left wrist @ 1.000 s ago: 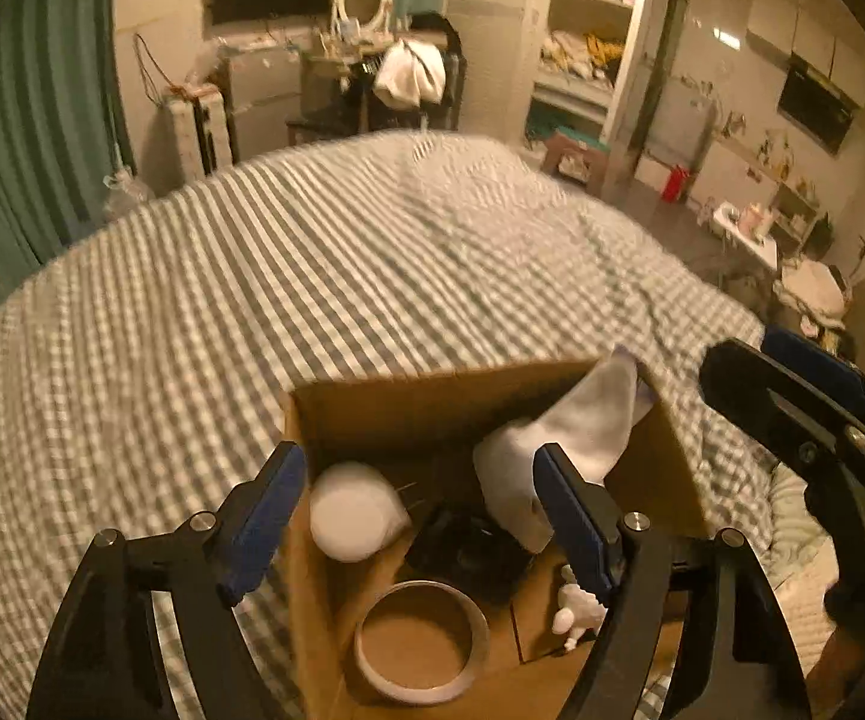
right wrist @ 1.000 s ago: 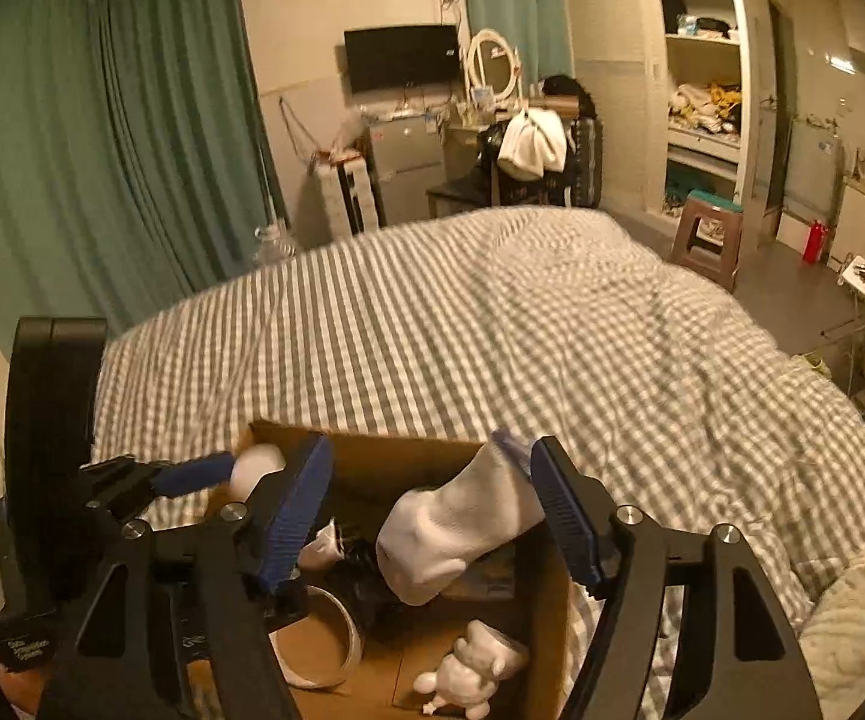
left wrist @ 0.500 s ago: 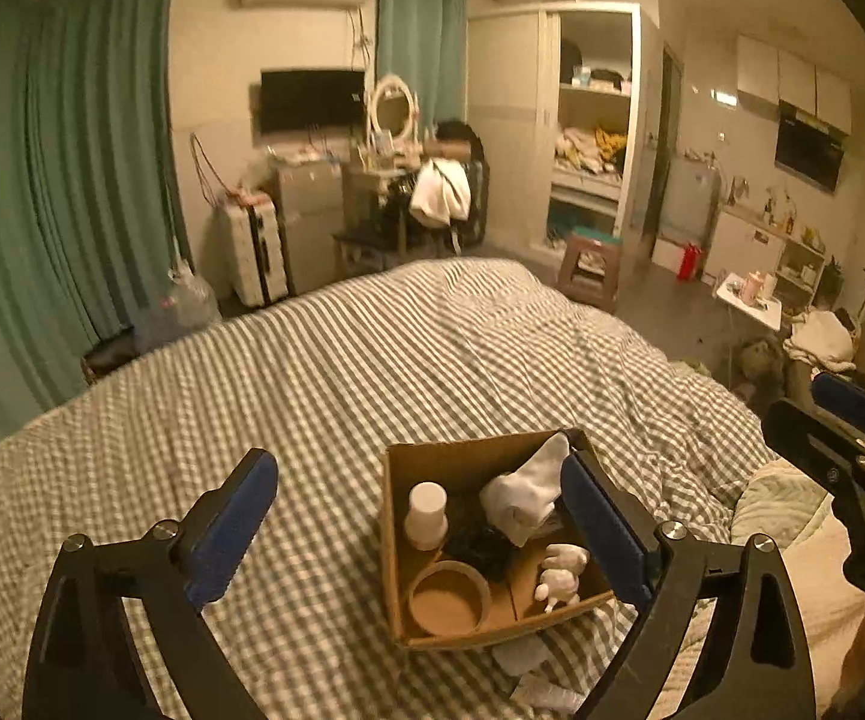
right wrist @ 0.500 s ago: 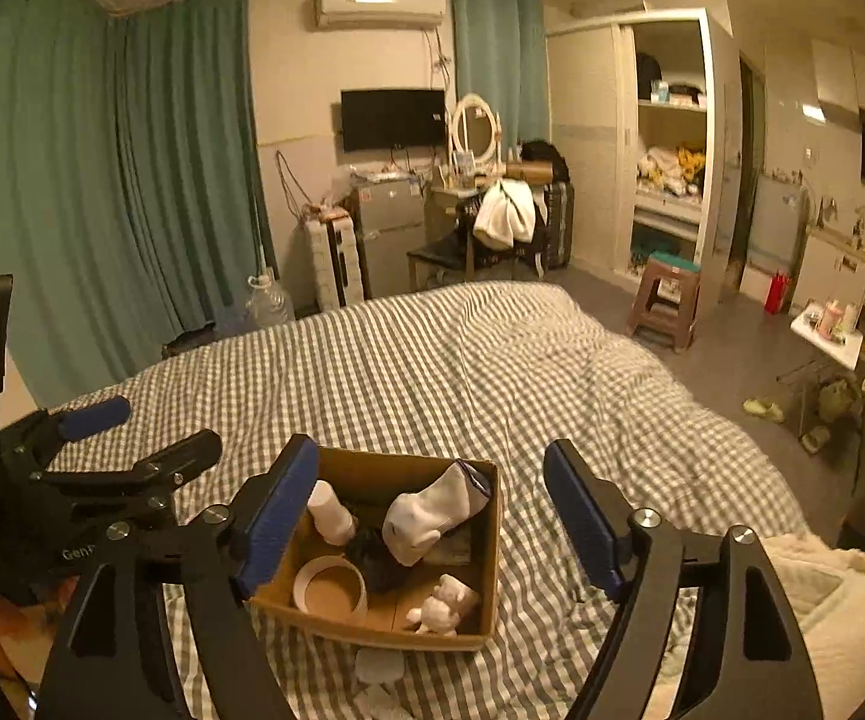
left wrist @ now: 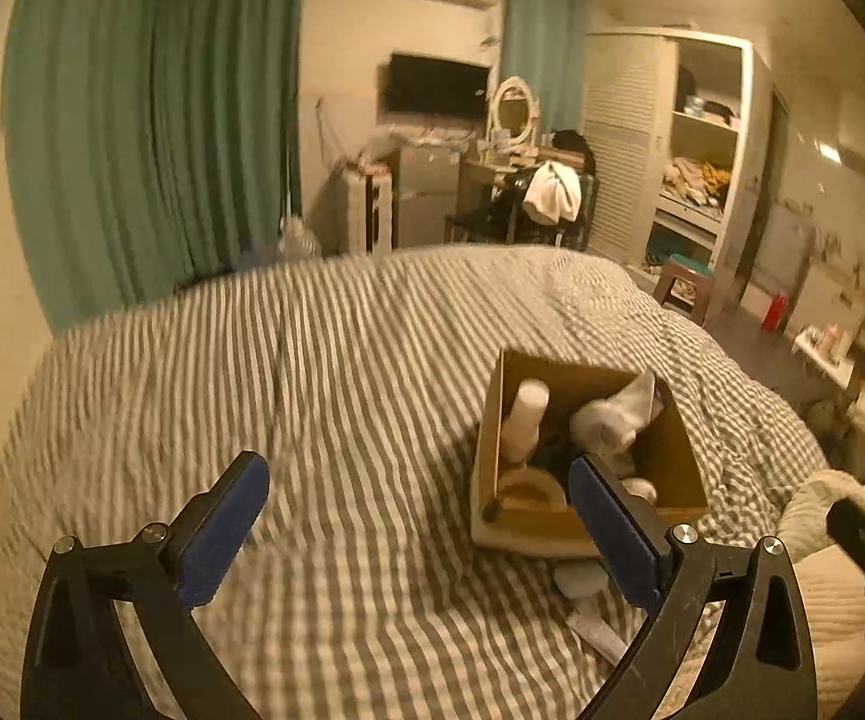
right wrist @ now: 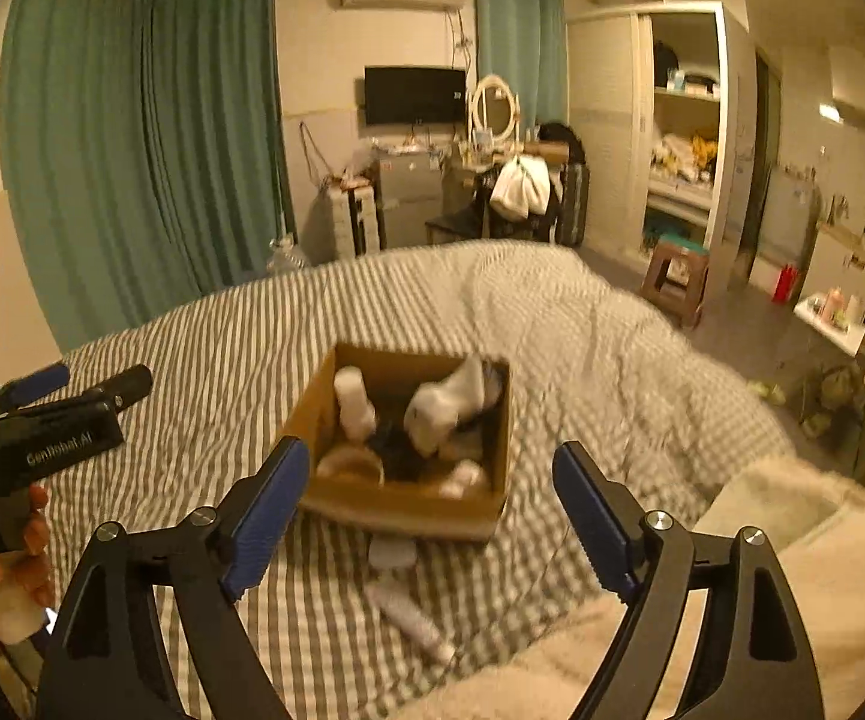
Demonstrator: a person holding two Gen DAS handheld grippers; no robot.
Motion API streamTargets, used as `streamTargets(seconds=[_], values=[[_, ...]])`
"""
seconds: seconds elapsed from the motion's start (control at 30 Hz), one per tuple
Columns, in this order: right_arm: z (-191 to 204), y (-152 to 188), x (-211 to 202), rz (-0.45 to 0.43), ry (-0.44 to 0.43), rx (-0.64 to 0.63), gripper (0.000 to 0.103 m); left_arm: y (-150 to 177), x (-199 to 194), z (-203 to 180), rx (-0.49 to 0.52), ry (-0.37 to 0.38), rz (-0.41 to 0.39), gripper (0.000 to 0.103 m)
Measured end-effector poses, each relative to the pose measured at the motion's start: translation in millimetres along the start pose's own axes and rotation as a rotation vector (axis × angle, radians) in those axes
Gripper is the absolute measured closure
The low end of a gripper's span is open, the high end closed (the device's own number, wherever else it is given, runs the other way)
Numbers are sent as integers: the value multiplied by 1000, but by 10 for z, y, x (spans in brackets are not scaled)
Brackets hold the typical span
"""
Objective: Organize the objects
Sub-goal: 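Open both tools to drop the bottle and sock into the box, then lower the right tool to the white tube and close on it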
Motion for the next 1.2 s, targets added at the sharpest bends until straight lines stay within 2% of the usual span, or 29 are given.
streamTargets(seconds=[0.1, 0.23, 0.43, 0.53, 0.7, 1.13, 1.17, 1.2], values=[[3, 289, 87, 43, 1, -10, 20, 369, 160, 101, -24, -43, 57, 0], [16, 597, 318, 82, -10, 7, 20, 812, 388, 70, 12, -48, 148, 0], [16, 1144, 751, 202, 7, -10, 20, 1175, 582, -16, 106, -56, 195, 0], [-16, 1420, 933, 272, 3, 21, 20, 1275, 682, -90, 130, -38, 212, 0], [-48, 1788, 1147, 372, 12, 4, 20, 1428, 789, -211, 166, -8, 239, 0], [68, 2216, 1555, 509, -22, -39, 20, 1680, 1150, -319, 174, -3, 333, 0], [57, 2262, 1597, 526, -26, -32, 21, 1694, 1161, -327, 176, -3, 337, 0], [48, 2282, 1617, 532, -31, -24, 26, 1704, 1172, -336, 178, -5, 341, 0]])
Point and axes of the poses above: each gripper's, at about its wrist camera, not at the fingertips, and x roughly the way its jaws point, z to its left, y to its underside, the point moved 7 cm from there along x, roughly the way its jaws point, and after that the axes turned 12 degrees about -z, right-handed, at the moved point
